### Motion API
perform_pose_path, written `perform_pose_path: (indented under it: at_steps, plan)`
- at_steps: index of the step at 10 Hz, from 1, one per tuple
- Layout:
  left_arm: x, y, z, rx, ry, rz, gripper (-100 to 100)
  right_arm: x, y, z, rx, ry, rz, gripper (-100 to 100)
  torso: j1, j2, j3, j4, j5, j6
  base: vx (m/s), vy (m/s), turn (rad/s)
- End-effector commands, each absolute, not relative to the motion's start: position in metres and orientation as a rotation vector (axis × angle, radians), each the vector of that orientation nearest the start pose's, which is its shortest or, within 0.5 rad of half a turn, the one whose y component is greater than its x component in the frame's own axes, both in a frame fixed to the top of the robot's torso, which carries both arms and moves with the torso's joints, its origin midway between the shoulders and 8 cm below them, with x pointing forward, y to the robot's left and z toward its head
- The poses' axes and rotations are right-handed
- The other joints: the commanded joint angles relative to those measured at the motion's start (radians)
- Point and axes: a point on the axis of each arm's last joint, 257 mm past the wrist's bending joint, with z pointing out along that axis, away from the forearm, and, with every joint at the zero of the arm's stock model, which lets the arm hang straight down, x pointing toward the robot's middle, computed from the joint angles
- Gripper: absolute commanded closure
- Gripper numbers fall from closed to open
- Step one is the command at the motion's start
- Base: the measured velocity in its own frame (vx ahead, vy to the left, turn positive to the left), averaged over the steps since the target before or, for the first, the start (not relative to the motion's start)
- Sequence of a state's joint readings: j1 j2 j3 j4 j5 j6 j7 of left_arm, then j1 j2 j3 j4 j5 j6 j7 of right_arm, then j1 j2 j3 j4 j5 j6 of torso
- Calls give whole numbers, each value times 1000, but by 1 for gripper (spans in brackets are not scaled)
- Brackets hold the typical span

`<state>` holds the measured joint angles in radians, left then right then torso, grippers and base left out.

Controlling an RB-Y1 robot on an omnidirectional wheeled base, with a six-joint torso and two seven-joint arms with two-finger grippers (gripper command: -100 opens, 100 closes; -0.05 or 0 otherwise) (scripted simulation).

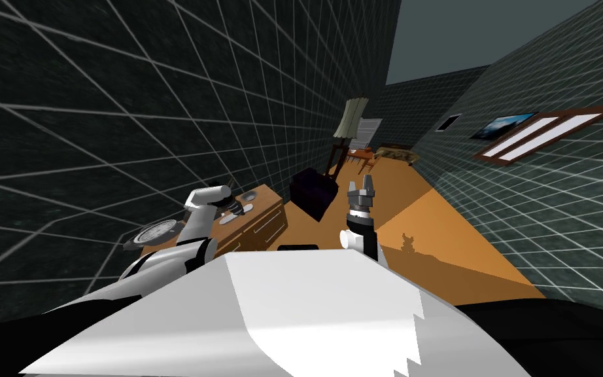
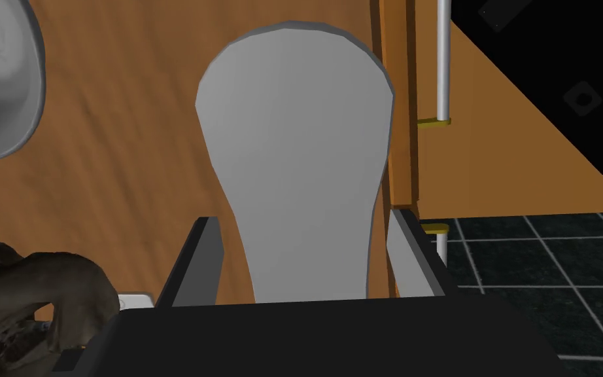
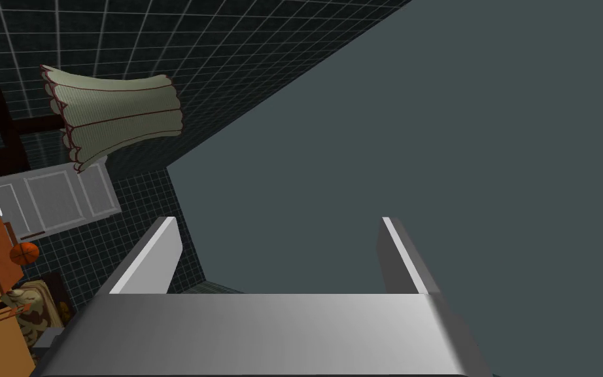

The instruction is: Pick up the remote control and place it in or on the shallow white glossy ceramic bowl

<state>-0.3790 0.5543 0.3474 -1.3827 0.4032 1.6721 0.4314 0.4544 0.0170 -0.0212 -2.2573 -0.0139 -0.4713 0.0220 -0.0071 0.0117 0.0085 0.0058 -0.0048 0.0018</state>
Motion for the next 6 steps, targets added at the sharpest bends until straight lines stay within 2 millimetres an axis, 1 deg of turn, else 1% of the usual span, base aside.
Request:
perform_pose_path:
  at_steps: [1,4,6]
  plan:
    - [436,466,-290,-2685,1236,-308,100,355,-287,24,677,598,1284,0,0,0,0,0,0,0,-91,-52,-128]
    - [448,475,-266,-2687,1228,-319,100,355,-287,24,677,598,1283,0,2,-4,-3,-2,1,1,-58,-22,-158]
    - [449,484,-258,-2706,1216,-309,100,355,-287,24,677,598,1283,0,5,-7,-4,-3,2,0,-30,8,-165]
